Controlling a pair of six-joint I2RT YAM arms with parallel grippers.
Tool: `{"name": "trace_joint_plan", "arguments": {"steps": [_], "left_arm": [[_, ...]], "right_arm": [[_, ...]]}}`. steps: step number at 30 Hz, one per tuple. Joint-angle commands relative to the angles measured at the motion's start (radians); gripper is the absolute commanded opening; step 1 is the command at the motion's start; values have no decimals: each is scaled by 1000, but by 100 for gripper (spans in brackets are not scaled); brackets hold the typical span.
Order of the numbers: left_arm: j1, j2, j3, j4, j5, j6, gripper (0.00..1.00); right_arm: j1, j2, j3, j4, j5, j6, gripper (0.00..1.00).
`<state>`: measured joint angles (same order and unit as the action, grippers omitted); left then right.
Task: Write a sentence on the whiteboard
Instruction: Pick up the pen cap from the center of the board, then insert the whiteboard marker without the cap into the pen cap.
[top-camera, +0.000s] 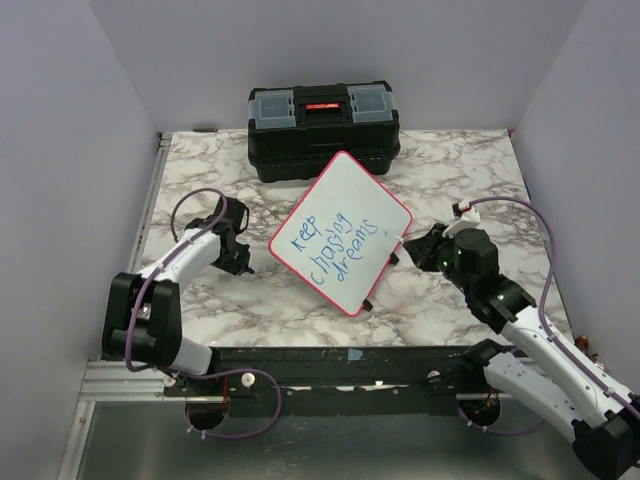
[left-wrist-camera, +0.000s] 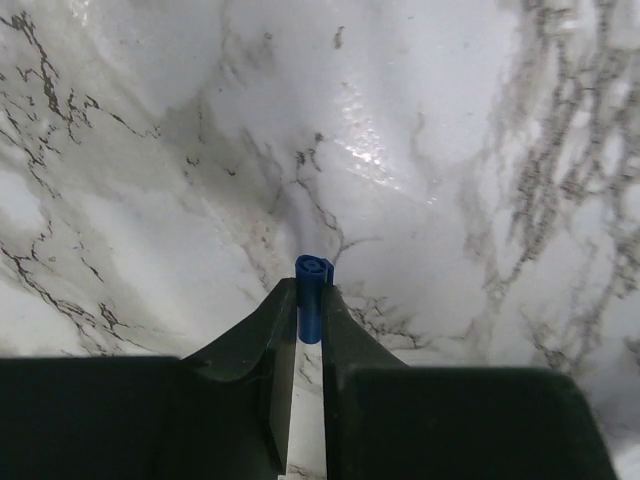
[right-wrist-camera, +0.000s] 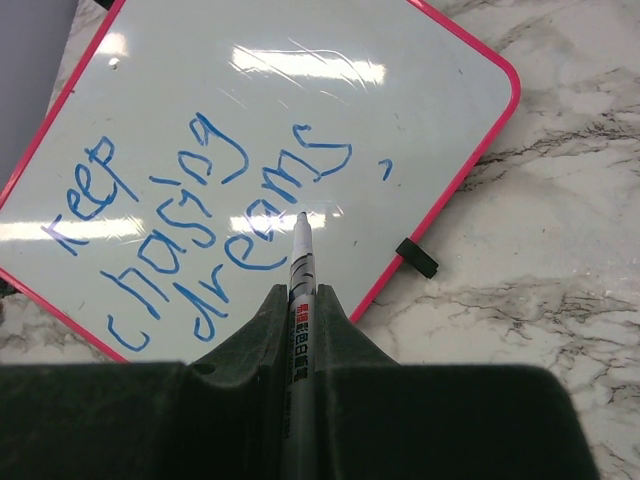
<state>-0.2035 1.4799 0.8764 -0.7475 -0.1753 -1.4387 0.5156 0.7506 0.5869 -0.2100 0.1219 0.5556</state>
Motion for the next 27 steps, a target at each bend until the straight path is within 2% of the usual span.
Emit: {"name": "trace_joint_plan", "arguments": {"steps": [1,7,12,23,27], "left_arm": [[-2,-153,-47,55,-62,21,0],[11,-315,-128,117,-61,40,0],[40,-395,-144,176,17,129,0],[82,-613,-176,171,53,179,0],[111,-728,-257,321,154,223,0]], "right_arm": [[1,-7,-9,19,-35,-18,1],[0,-24,-6,37,-71,-14,1],[1,-26,-2,61,-116,-27,1],[1,12,50,133,-312,-68,1],[2,30,62,161,-344,-71,1]]}}
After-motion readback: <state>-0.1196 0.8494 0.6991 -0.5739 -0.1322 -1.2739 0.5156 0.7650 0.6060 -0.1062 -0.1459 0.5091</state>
